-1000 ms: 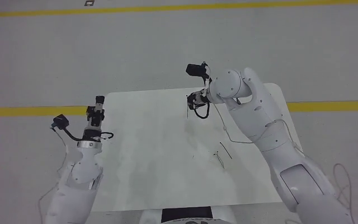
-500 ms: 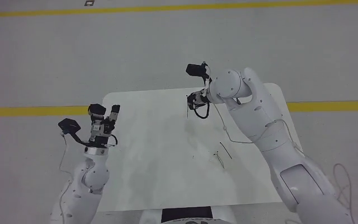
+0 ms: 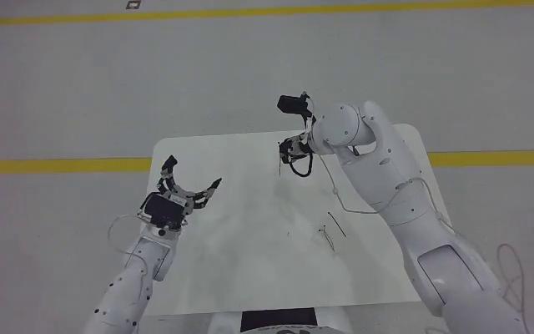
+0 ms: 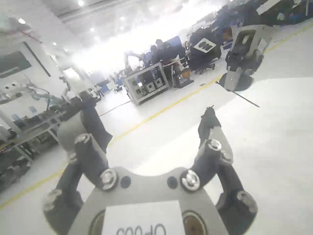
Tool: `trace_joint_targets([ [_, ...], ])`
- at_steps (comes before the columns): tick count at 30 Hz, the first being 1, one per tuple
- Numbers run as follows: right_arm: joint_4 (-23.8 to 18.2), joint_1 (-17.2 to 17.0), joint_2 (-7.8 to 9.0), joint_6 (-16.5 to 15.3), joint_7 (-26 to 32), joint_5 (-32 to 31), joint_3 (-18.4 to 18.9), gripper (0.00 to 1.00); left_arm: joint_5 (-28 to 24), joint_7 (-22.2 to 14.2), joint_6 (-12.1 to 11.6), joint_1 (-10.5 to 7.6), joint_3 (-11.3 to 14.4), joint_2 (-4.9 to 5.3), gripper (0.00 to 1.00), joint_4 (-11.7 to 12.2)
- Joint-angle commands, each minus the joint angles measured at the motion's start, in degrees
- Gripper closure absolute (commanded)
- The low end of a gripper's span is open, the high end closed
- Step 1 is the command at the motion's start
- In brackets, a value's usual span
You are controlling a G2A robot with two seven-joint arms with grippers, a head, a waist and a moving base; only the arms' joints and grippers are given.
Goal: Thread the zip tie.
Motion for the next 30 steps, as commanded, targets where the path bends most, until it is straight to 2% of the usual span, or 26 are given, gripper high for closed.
trace_joint_targets([
  [1, 0.0, 0.0, 0.0, 0.0, 0.0, 0.0, 0.0, 1.0, -0.7, 2.4, 4.0, -1.82, 4.2, 2.61, 0.0, 1.7],
  [2, 0.0, 0.0, 0.0, 0.0, 0.0, 0.0, 0.0, 1.0, -0.7, 3.6, 5.0, -2.64, 5.9, 3.63, 0.0, 2.3],
  [3, 0.0, 0.0, 0.0, 0.0, 0.0, 0.0, 0.0, 1.0, -0.7, 3.8, 5.6, -2.93, 6.3, 3.97, 0.0, 2.5],
  [13, 0.0, 0.0, 0.0, 0.0, 0.0, 0.0, 0.0, 1.0, -0.7, 3.6, 5.6, -2.99, 6.4, 3.97, 0.0, 2.5],
  [16, -0.2, -0.9, -0.06, 0.0, -2.1, 1.0, 0.2, 1.0, -0.7, 3.5, 6.8, -4.33, 7.7, 4.72, 0.0, 2.9],
  [18, -0.1, -0.8, -0.17, 0.0, -2.7, 1.6, 0.2, 1.0, -0.7, 4.2, 9.4, -5.78, 9.9, 6.08, 0.0, 4.0],
  [21, 0.9, 0.0, -0.7, 0.0, -3.3, 2.5, 0.3, 1.0, -0.7, 3.7, 14.7, -9.05, 15.2, 8.99, 0.0, 5.8],
  [22, 1.5, 0.3, -1.01, 0.0, -3.5, 2.5, 0.3, 1.0, -0.7, 3.1, 16.3, -10.68, 17.6, 10.21, 0.0, 6.3],
  [24, 2.3, 0.9, -1.6, 0.0, -3.9, 2.8, 0.5, 1.0, -0.7, 1.6, 16.3, -13.5, 20.4, 12.04, 0.0, 7.2],
  [25, 3.1, 1.3, -2.03, 0.0, -4.0, 2.9, 0.6, 1.0, -0.7, 0.7, 16.3, -15.15, 22.2, 13.16, 0.0, 7.2],
  [28, 4.7, 2.1, -3.32, 0.0, -4.5, 3.0, 1.2, 1.0, -0.7, -2.1, 16.3, -18.97, 26.3, 15.66, 0.0, 6.9],
  [30, 5.6, 2.4, -4.21, 0.0, -5.0, 3.1, 1.5, 1.0, -0.7, -3.7, 16.3, -20.7, 28.6, 16.83, 0.0, 6.1],
])
